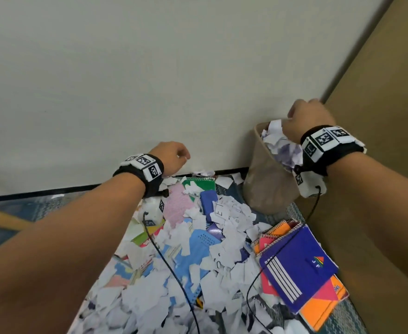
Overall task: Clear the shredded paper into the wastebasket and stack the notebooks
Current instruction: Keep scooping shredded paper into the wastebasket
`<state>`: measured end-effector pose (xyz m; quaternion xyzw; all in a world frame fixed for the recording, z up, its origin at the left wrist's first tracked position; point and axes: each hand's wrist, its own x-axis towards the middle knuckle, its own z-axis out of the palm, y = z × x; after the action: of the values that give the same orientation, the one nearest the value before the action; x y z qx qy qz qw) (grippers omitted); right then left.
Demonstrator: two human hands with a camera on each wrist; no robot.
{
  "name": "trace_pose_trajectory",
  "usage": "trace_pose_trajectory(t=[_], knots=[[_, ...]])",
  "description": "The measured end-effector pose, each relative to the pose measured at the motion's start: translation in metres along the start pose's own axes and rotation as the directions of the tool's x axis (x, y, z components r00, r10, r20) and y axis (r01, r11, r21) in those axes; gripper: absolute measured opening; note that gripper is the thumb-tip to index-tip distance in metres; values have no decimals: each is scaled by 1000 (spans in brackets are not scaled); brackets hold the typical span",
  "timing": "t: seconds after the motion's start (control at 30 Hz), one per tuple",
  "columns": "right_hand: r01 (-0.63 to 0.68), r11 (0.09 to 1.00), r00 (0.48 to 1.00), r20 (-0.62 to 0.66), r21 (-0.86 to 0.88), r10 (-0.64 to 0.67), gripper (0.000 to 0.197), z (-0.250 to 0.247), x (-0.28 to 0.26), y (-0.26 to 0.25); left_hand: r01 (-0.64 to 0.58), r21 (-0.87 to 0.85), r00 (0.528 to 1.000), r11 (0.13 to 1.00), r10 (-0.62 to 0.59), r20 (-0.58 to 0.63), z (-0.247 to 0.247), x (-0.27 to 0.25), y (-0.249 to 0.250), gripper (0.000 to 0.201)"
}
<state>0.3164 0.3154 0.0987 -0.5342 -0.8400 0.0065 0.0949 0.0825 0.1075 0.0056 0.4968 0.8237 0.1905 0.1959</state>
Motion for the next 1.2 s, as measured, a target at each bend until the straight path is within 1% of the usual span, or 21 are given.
trace_pose_trajectory(t=[0.03, 0.1, 0.2, 0.27, 0.33, 0.37, 0.43, 0.53, 0.6, 0.67, 0.7, 0.73, 0.8, 0.83, 0.9, 0.93, 0.97, 1.0, 1.03, 1.13, 1.2], knots=[[54, 997, 999, -5, 54, -54, 28, 1, -3, -14, 54, 12, 998, 998, -54, 21, 1, -5, -17, 18], [162, 977, 985, 30, 143, -167, 23, 10, -11, -45, 159, 51, 984, 986, -162, 68, 6, -18, -52, 18], [260, 950, 944, 161, 173, -288, 17, 42, -26, -85, 271, 189, 940, 944, -301, 159, 18, -45, -101, 26], [322, 935, 892, 283, 146, -352, 13, 72, -40, -103, 292, 305, 898, 906, -370, 239, 27, -62, -130, 32], [418, 904, 812, 411, 83, -414, 15, 104, -55, -118, 315, 371, 841, 874, -438, 318, 32, -79, -154, 32], [472, 880, 762, 479, 52, -437, 20, 121, -63, -123, 324, 388, 818, 863, -461, 343, 33, -86, -164, 31], [558, 830, 663, 590, 20, -460, 33, 153, -80, -133, 349, 387, 795, 854, -488, 361, 34, -100, -183, 33], [619, 785, 560, 684, 29, -467, 67, 195, -117, -143, 325, 407, 793, 854, -480, 375, 42, -118, -205, 43], [642, 763, 504, 709, 73, -492, 87, 213, -147, -149, 246, 462, 799, 852, -448, 400, 53, -132, -217, 59], [685, 713, 447, 688, 148, -572, 97, 219, -180, -154, 130, 504, 813, 854, -383, 439, 63, -152, -228, 87], [720, 668, 405, 668, 188, -625, 101, 220, -196, -154, 83, 487, 815, 869, -341, 469, 66, -164, -231, 101], [759, 610, 349, 649, 227, -676, 106, 219, -211, -154, 38, 456, 814, 889, -292, 502, 70, -176, -234, 114], [831, 468, 197, 626, 302, -755, 116, 219, -240, -152, -51, 426, 800, 903, -219, 559, 74, -199, -236, 129], [856, 395, 116, 621, 333, -775, 120, 217, -254, -151, -88, 429, 799, 899, -194, 569, 76, -208, -236, 131], [891, 254, -39, 621, 376, -783, 126, 218, -278, -148, -153, 438, 812, 886, -140, 566, 82, -219, -236, 134], [904, 188, -106, 626, 385, -773, 127, 220, -288, -147, -180, 445, 819, 877, -117, 562, 84, -223, -236, 134], [913, 134, -154, 628, 387, -763, 127, 224, -296, -146, -205, 455, 825, 867, -97, 557, 85, -225, -238, 134], [921, 98, -175, 625, 377, -761, 124, 230, -301, -144, -227, 462, 833, 857, -75, 549, 86, -227, -239, 134], [929, 81, -172, 617, 360, -768, 120, 236, -303, -143, -242, 463, 844, 853, -50, 534, 86, -230, -240, 133], [956, 48, -127, 555, 290, -822, 100, 248, -283, -146, -279, 462, 877, 842, 27, 481, 86, -239, -242, 128], [965, 67, -83, 543, 252, -836, 89, 248, -260, -151, -306, 446, 873, 841, 61, 485, 88, -250, -243, 125]])
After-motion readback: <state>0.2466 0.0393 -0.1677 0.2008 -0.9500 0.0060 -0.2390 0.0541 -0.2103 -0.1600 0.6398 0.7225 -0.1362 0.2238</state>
